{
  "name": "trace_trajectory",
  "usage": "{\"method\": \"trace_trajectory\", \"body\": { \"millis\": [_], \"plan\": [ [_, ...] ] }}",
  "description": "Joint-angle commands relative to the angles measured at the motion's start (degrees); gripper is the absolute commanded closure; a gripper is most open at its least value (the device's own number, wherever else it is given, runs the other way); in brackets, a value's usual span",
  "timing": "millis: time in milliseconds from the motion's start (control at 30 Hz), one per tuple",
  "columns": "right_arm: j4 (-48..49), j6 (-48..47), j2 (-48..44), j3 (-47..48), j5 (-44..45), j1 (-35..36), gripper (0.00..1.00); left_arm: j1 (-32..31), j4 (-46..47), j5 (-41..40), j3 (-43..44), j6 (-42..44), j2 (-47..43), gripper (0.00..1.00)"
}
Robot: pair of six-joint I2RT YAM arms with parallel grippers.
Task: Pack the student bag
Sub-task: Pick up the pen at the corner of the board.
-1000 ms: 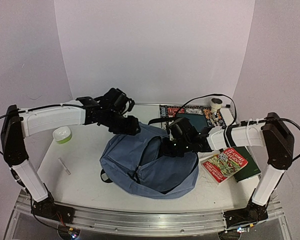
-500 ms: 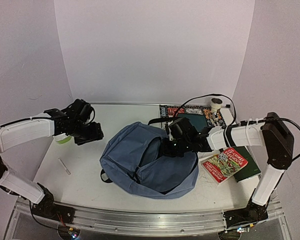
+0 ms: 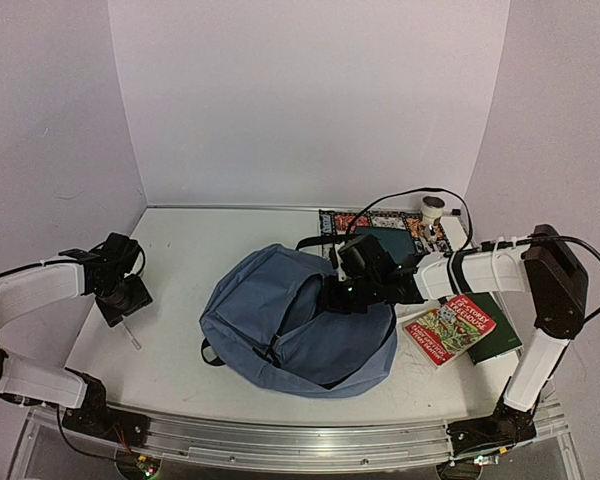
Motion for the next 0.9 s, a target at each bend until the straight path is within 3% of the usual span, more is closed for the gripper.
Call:
{"method": "trace_trajectory", "body": {
  "millis": [0,233,567,767,867],
  "plan": [
    [0.4,-0.8,0.1,-0.2,-0.3,-0.3,1.00,4.0,1.1,-2.1,-2.1,-2.4,1.9,0.33],
    [0.7,-0.5,-0.6,-0.9,-0.1,-0.3,1.00,8.1,5.7,1.6,-5.2,-1.9,6.6,0.45],
    [0.8,-0.2,-1.3,-1.7,0.4,-0.2,1.00,9.0,10.3,3.5,-6.8,-0.6,11.7,0.60],
    [0.9,-0.3,-1.3,-1.6,0.5,-0.2,1.00,9.0,11.3,5.0,-7.8,0.0,13.6,0.78],
    [0.9,-0.3,-1.3,-1.6,0.5,-0.2,1.00,9.0,11.3,6.0,-7.7,0.8,13.0,0.91]
  ]
}}
